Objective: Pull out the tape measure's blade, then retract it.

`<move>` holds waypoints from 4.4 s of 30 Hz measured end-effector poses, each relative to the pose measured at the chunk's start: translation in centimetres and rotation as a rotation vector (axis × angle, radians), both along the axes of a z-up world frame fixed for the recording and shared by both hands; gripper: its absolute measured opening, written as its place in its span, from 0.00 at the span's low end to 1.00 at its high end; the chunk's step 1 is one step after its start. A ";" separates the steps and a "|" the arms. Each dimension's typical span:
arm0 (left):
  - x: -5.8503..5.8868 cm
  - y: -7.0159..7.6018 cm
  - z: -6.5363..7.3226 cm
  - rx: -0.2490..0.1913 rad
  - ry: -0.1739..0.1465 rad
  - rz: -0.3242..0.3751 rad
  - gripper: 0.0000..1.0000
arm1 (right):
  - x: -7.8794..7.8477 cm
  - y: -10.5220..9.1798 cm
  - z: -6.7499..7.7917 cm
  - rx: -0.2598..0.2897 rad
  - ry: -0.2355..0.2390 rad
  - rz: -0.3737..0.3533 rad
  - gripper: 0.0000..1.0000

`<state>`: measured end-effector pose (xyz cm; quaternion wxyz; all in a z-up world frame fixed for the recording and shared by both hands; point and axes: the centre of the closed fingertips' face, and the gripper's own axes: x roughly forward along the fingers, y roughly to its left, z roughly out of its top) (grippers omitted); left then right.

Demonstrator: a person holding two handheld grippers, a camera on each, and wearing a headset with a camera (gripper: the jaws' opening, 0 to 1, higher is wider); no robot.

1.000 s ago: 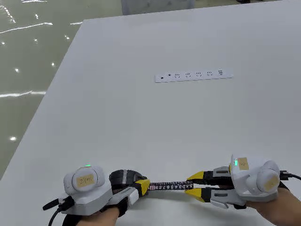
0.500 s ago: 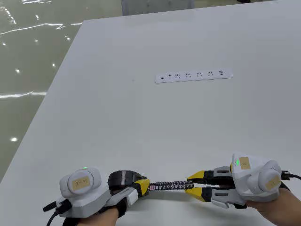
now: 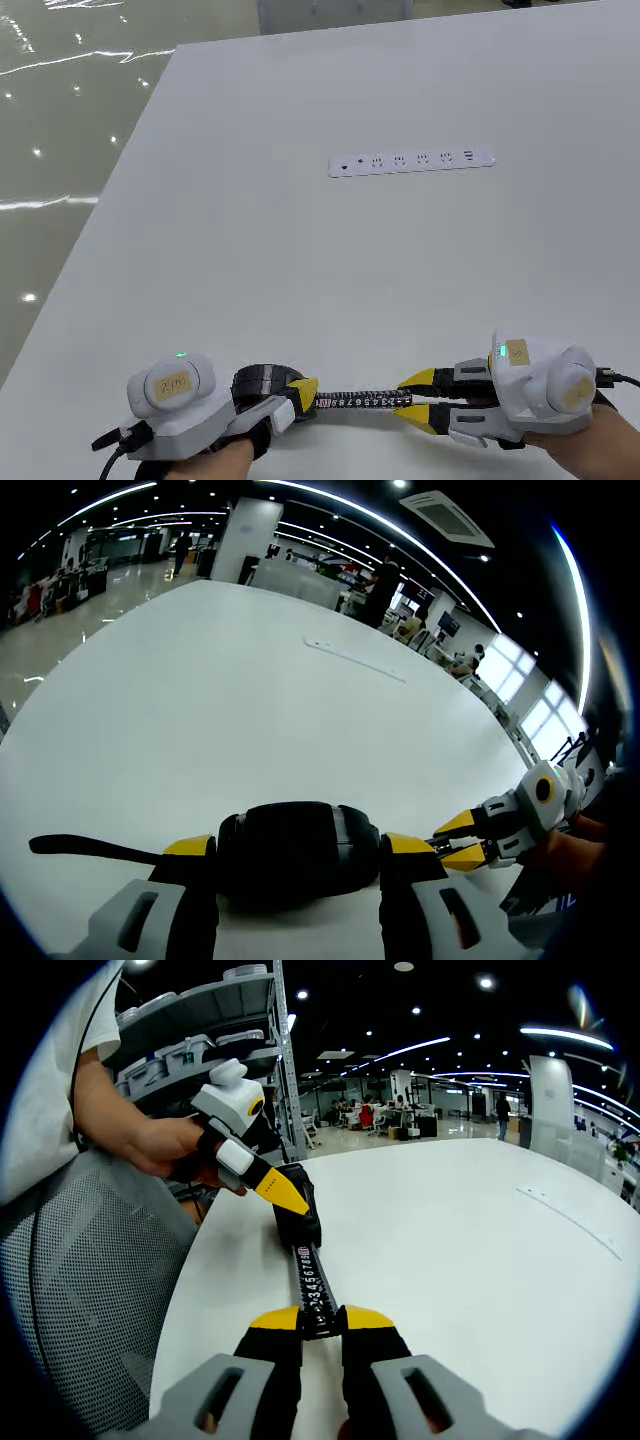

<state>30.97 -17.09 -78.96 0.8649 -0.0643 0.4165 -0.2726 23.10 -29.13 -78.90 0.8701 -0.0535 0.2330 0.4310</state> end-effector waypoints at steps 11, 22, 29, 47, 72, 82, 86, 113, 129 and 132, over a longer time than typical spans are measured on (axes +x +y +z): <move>-0.2 -0.2 -0.2 0.039 0.013 -0.027 0.61 | 0.2 0.0 0.0 -0.010 0.000 0.005 0.12; -0.2 -0.2 -0.2 0.031 0.011 -0.015 0.61 | -0.1 -0.1 -0.5 -0.011 0.005 0.001 0.12; -0.4 -0.4 -0.2 0.061 -0.014 -0.036 0.62 | -0.2 -0.1 -0.9 -0.021 0.010 0.006 0.12; -0.2 -0.3 -0.2 0.064 -0.014 -0.036 0.62 | -0.3 -0.1 -1.0 -0.010 0.014 -0.005 0.13; -0.5 -0.2 0.0 0.164 0.016 -0.093 0.60 | -0.3 -0.2 -1.2 -0.007 0.010 -0.007 0.13; -0.6 -0.3 -0.2 0.191 0.027 -0.100 0.60 | -0.3 -0.2 -1.3 -0.014 0.008 -0.005 0.13; -0.6 -0.4 -0.2 0.208 0.034 -0.104 0.59 | -0.3 -0.2 -1.3 -0.017 0.008 -0.007 0.13; -0.5 -0.4 -0.4 0.199 -0.013 -0.070 0.61 | -0.2 -0.3 -1.6 -0.009 0.002 -0.011 0.13; -1.2 0.5 -0.1 0.153 -0.048 -0.018 0.61 | -0.4 -0.2 -1.9 -0.001 0.009 -0.016 0.13; -1.2 0.3 -0.2 0.135 -0.043 -0.009 0.60 | -0.4 -0.2 -1.9 -0.003 0.008 -0.016 0.13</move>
